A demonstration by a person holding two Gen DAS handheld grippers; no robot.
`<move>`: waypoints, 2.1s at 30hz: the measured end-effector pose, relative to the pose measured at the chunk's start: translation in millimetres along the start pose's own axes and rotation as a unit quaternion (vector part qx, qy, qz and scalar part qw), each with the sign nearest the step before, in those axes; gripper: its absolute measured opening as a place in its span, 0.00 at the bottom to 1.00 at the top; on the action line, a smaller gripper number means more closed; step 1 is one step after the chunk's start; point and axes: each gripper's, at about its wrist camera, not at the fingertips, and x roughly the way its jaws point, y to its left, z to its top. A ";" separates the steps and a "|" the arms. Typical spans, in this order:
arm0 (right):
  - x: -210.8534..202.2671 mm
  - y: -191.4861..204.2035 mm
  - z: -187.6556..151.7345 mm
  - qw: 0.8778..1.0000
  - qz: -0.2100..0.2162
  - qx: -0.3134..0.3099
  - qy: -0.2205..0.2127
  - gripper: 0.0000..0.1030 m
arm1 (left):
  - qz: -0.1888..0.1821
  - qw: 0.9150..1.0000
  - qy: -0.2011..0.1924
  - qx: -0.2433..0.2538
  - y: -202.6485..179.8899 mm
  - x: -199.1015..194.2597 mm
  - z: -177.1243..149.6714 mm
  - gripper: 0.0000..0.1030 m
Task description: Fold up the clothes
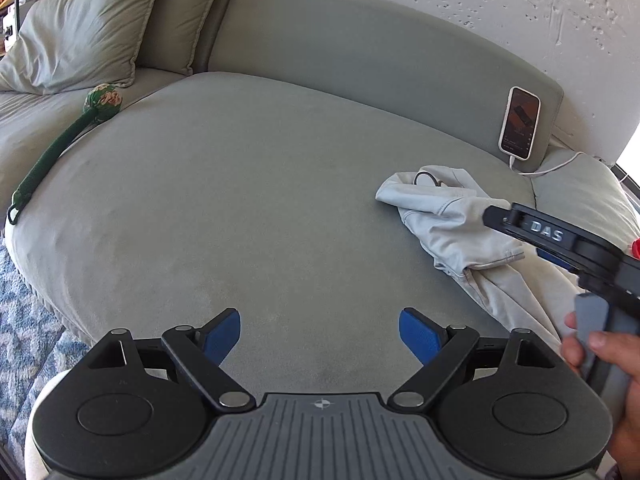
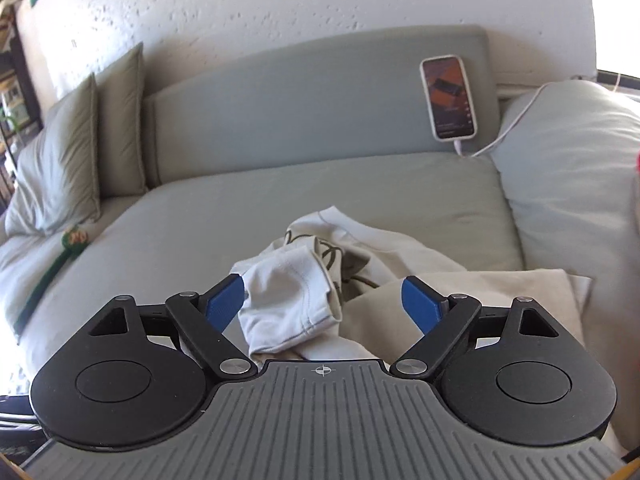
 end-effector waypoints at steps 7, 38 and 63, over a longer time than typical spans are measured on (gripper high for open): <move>41.0 7.2 -8.8 0.995 0.084 0.010 0.057 0.04 | 0.010 1.000 0.001 -0.020 13.5 -5.3 -0.2 0.83; -136.3 -133.6 -65.2 0.977 0.068 0.185 0.078 0.83 | -0.070 0.980 -0.017 0.184 -119.8 39.4 25.4 0.88; -42.4 -94.5 43.4 0.991 -0.032 0.109 -0.067 0.79 | -0.022 0.980 -0.057 -0.190 2.2 -6.3 25.5 0.01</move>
